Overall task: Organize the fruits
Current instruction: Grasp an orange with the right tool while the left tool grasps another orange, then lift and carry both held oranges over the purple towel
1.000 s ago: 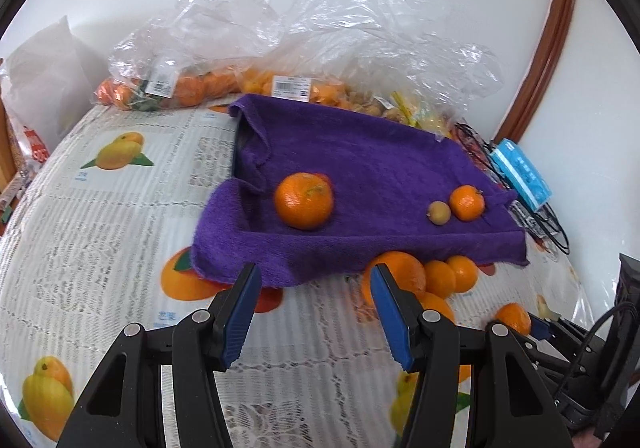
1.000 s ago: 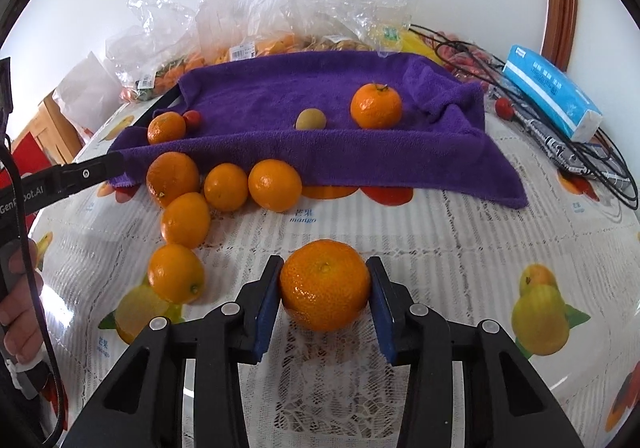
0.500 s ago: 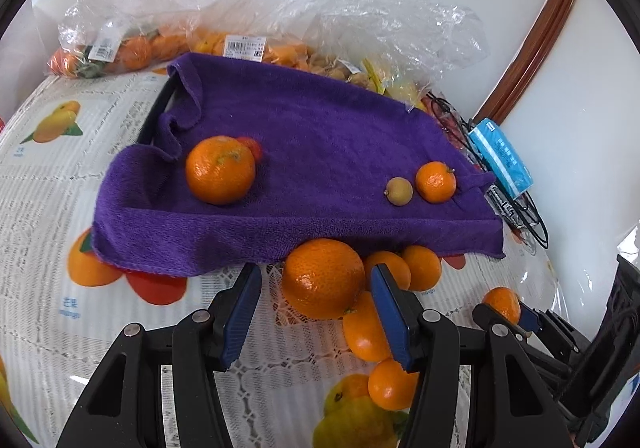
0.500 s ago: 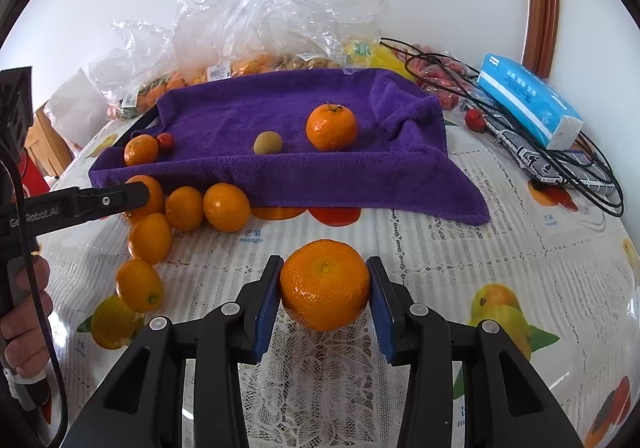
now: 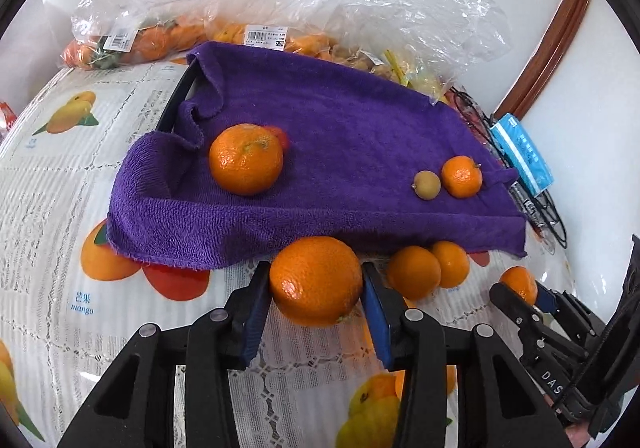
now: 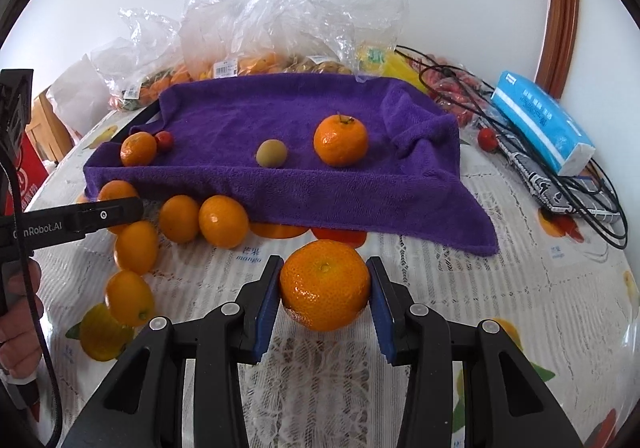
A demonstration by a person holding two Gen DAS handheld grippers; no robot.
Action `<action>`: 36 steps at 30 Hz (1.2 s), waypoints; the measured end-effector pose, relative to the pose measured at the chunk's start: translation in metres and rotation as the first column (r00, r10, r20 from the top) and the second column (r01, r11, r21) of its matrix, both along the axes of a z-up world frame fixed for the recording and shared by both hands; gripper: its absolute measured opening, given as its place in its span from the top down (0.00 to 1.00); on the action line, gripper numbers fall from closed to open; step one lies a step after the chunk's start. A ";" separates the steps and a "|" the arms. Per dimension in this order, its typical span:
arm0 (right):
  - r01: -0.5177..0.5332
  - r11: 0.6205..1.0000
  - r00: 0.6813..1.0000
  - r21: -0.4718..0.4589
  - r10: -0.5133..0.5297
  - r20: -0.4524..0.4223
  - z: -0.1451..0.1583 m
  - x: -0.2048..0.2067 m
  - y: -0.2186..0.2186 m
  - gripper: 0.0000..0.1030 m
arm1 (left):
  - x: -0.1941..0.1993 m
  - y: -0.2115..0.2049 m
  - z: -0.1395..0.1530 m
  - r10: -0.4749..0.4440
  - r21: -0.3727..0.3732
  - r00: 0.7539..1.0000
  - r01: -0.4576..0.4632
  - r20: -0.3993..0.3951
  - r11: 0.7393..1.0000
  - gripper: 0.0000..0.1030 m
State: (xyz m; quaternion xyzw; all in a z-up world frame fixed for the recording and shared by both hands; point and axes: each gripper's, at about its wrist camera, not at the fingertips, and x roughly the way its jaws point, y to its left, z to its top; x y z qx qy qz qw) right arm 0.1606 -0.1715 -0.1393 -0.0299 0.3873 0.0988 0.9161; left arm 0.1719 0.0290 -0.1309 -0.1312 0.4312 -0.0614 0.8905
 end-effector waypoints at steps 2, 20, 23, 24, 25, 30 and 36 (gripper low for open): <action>0.005 1.000 1.000 0.015 -0.005 -0.017 -0.002 0.006 -0.002 0.60 | 0.001 -0.005 -0.001 0.002 0.040 1.000 -0.003 0.015 0.999 0.60; -0.016 0.999 0.997 0.040 0.019 -0.077 -0.011 0.013 -0.001 0.50 | -0.002 -0.012 -0.004 0.025 0.082 0.998 -0.029 0.054 0.996 0.60; -0.019 1.000 0.997 0.018 0.020 -0.075 -0.012 0.013 0.002 0.50 | -0.003 -0.013 -0.004 0.028 0.084 0.998 -0.032 0.055 0.996 0.60; -0.020 1.000 0.997 0.008 0.020 -0.074 -0.012 0.013 0.003 0.50 | -0.003 -0.013 -0.004 0.031 0.082 0.998 -0.036 0.055 0.996 0.60; -0.020 1.000 0.997 -0.001 0.020 -0.073 -0.012 0.013 0.004 0.50 | -0.003 -0.013 -0.004 0.032 0.082 0.998 -0.037 0.055 0.996 0.60; -0.017 1.000 0.997 -0.003 0.017 -0.072 -0.012 0.013 0.004 0.51 | -0.002 -0.014 -0.004 0.032 0.095 0.998 -0.037 0.053 0.995 0.60; -0.017 1.000 0.997 -0.003 0.017 -0.072 -0.012 0.013 0.004 0.52 | -0.001 -0.016 -0.004 0.030 0.107 0.998 -0.035 0.048 0.994 0.60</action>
